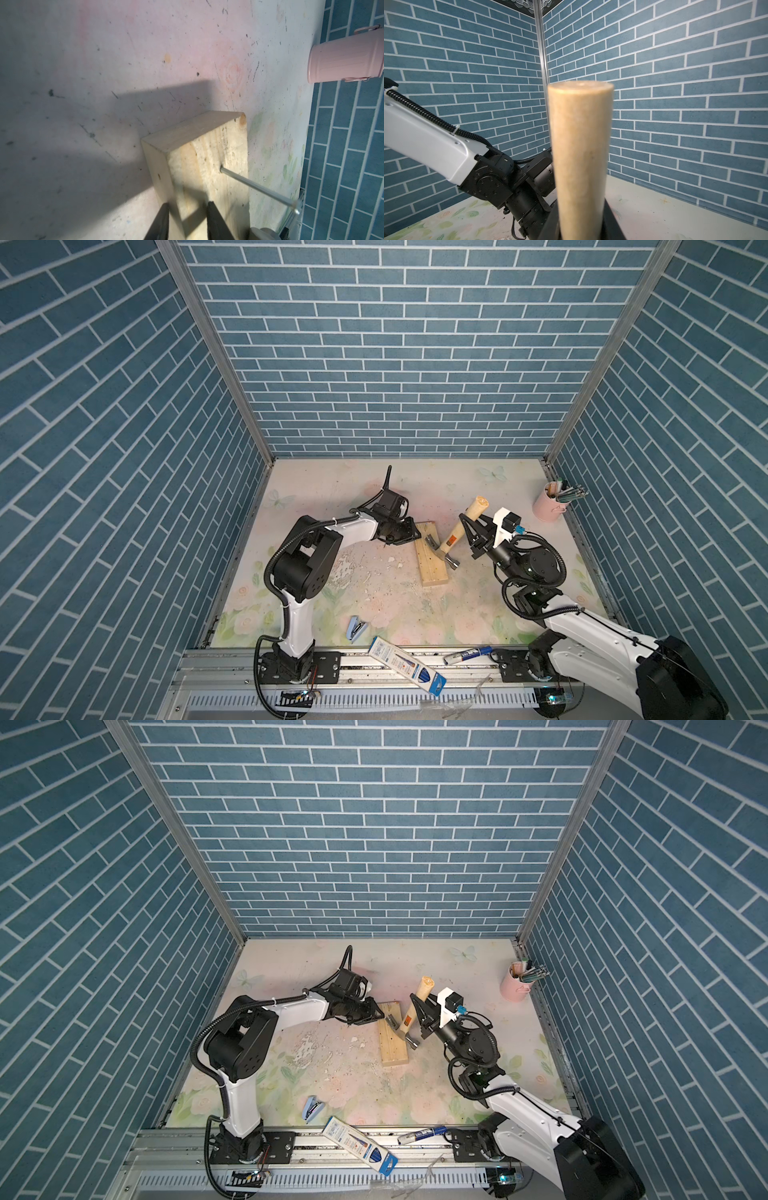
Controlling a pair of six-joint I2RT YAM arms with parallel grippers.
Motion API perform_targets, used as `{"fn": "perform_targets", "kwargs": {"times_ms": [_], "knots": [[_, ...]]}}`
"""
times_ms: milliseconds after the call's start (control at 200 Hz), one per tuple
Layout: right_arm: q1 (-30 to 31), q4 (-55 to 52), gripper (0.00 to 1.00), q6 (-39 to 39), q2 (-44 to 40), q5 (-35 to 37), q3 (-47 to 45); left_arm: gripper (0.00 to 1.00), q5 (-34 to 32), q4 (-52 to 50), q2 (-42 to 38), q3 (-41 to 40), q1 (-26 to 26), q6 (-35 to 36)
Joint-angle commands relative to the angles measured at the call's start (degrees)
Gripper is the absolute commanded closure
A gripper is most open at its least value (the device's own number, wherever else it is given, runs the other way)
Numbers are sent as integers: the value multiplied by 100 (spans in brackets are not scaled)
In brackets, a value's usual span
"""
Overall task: Use a claw hammer to pull out a nail
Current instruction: Remove the nail from the mounting plate.
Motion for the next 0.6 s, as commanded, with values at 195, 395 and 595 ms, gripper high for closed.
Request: {"fn": "perform_targets", "kwargs": {"times_ms": [195, 395, 595], "knots": [[-20, -388, 100, -406, 51, 331, -31, 69, -400, -678, 397, -285, -46, -16], [-17, -589, 100, -404, -62, 192, 337, 69, -409, -702, 388, -274, -43, -9], [-12, -657, 100, -457, -134, 243, 620, 69, -398, -656, 426, -269, -39, -25]]}}
